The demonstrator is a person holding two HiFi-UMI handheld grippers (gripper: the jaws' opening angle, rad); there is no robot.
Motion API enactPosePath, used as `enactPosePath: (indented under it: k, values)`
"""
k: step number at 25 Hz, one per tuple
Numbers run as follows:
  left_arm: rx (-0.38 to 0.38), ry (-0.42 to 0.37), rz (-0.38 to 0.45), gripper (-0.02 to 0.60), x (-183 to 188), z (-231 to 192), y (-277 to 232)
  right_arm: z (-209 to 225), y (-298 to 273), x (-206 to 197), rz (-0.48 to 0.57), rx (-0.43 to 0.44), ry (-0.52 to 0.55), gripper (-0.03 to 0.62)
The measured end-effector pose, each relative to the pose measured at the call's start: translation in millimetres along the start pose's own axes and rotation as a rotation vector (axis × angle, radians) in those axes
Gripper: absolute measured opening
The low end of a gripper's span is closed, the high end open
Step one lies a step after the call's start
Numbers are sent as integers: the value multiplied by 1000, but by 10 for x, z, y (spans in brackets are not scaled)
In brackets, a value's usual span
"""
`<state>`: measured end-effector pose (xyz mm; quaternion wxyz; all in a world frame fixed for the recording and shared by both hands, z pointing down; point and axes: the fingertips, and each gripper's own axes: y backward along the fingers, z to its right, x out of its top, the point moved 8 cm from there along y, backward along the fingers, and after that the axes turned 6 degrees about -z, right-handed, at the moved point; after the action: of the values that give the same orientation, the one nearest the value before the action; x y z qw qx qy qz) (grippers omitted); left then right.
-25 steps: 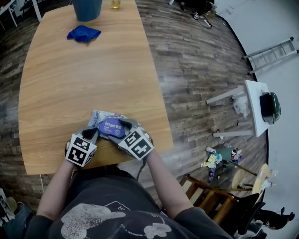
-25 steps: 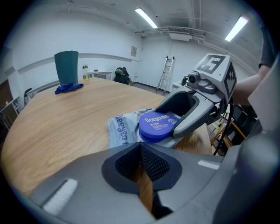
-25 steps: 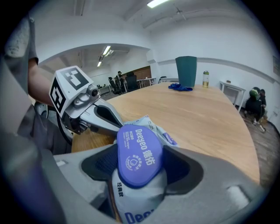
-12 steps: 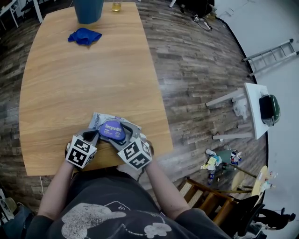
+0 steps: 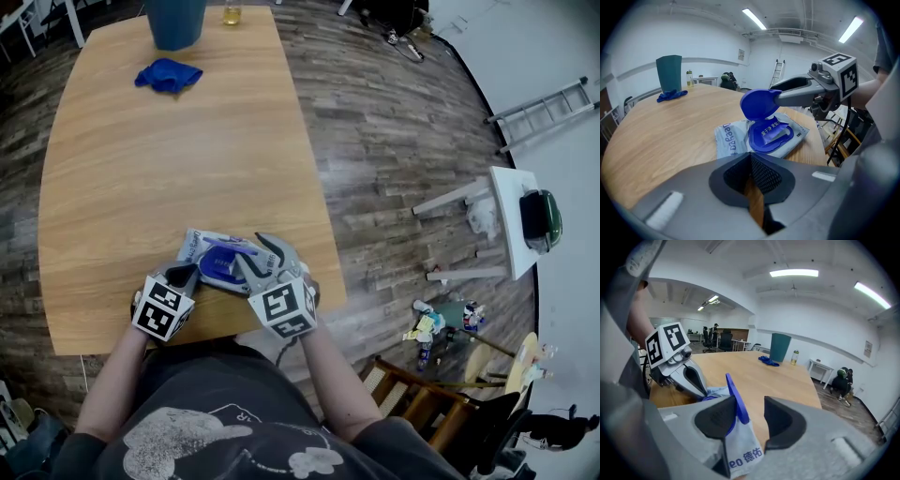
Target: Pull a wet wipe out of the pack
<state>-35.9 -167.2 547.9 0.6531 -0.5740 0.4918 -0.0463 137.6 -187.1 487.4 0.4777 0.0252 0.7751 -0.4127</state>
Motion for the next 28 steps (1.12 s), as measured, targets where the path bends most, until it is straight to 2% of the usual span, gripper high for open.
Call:
enactPosePath:
  k: [7, 17, 21, 25, 27, 28]
  values:
    - [2, -3, -1, 18, -1, -1, 0, 240, -232, -87, -39, -76, -113, 175]
    - [2, -2, -2, 18, -11, -8, 4, 268, -437, -247, -101, -71, -176, 175]
    - [-3, -3, 4, 18, -14, -6, 8, 278, -359, -218, -77, -84, -189, 175]
    - [-10, -24, 17, 18, -7, -17, 32, 327, -125, -149, -13, -124, -245, 175]
    - [19, -30, 66, 18, 29, -16, 87, 347, 2, -146, 14, -139, -279, 173]
    - [41, -29, 105, 18, 54, -8, 128, 350, 63, -152, 25, -144, -293, 147]
